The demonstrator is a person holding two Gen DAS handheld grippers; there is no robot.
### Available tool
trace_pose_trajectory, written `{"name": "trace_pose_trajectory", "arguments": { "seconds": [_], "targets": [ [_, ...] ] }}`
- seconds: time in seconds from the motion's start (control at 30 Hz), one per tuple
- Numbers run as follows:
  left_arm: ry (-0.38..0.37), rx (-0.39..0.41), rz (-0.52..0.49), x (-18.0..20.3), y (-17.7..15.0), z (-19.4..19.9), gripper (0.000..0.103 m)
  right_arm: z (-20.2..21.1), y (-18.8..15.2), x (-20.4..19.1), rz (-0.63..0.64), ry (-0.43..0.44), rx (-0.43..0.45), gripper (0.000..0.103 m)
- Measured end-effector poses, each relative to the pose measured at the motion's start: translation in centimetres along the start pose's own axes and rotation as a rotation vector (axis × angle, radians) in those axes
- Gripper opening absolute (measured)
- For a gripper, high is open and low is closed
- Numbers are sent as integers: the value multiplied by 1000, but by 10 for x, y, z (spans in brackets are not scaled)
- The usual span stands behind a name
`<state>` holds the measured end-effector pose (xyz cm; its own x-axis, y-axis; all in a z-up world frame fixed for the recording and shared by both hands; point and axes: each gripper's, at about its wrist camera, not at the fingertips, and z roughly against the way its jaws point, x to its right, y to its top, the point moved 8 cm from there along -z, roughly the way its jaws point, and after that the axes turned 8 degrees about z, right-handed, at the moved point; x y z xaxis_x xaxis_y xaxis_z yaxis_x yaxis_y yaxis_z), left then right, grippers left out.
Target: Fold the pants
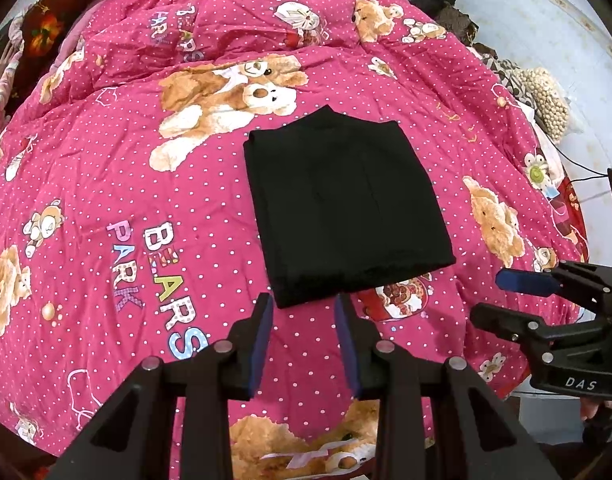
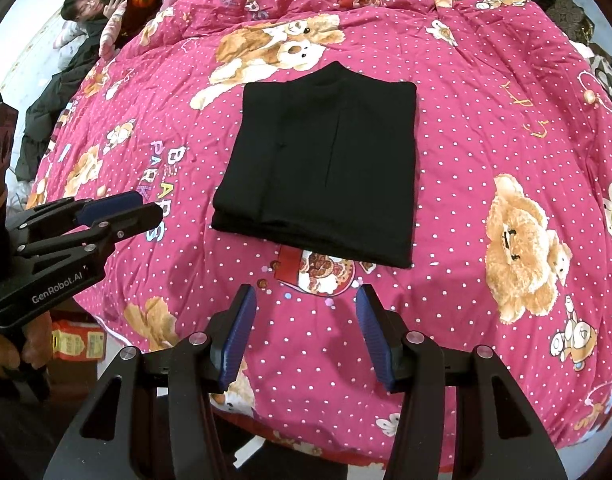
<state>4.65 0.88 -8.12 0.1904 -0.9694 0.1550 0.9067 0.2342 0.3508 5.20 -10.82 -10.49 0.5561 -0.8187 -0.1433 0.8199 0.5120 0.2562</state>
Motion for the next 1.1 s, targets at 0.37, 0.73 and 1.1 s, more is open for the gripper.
{"name": "trace_pose_trajectory", "arguments": {
  "seconds": [0.37, 0.73, 1.1],
  "targets": [
    [-2, 2, 5, 0, 2, 1, 34, 0, 0, -1, 0, 0, 1, 52],
    [7, 5, 9, 0, 1, 1, 34, 0, 1, 0, 2, -2, 1, 53],
    [11, -8, 8, -1, -1, -1, 34, 0, 1, -1, 2, -2, 2, 53]
  ]
}}
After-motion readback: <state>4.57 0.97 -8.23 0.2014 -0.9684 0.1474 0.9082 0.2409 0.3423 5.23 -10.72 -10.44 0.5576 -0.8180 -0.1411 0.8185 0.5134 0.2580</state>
